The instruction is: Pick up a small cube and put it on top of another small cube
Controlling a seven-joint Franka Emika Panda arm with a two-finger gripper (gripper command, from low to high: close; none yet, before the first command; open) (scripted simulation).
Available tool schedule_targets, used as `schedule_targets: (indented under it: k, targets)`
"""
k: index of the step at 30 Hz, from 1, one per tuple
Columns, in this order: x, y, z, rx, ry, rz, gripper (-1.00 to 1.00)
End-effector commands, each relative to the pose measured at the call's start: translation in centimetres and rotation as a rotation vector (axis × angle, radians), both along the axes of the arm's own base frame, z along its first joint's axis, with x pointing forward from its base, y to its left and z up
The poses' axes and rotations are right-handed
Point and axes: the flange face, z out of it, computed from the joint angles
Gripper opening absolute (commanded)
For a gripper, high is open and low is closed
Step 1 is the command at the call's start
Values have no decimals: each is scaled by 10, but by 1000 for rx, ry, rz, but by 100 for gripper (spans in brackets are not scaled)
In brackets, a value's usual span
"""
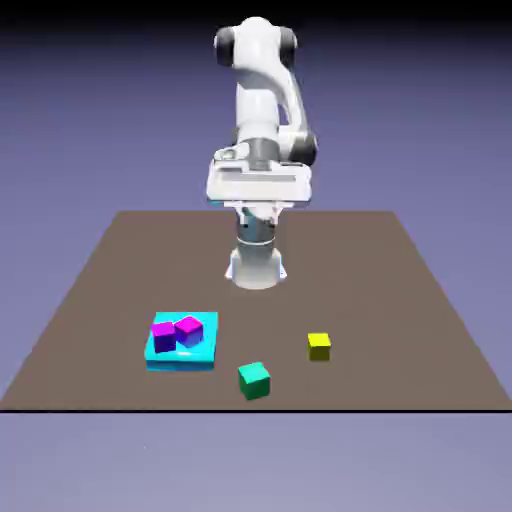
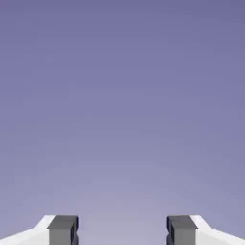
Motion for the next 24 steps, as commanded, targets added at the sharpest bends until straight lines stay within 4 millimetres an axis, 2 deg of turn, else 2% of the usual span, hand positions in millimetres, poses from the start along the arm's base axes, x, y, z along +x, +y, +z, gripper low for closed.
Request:
schedule_targets:
  k: [1, 5, 10, 17, 24]
  targets:
    - [6, 10, -11, -33, 60, 34, 0]
    - [23, 49, -60, -170, 292, 165, 0]
    - [30, 92, -121, -351, 564, 321, 0]
    - [20, 142, -200, -620, 893, 525, 0]
    - [1, 183, -263, -904, 1138, 706, 0]
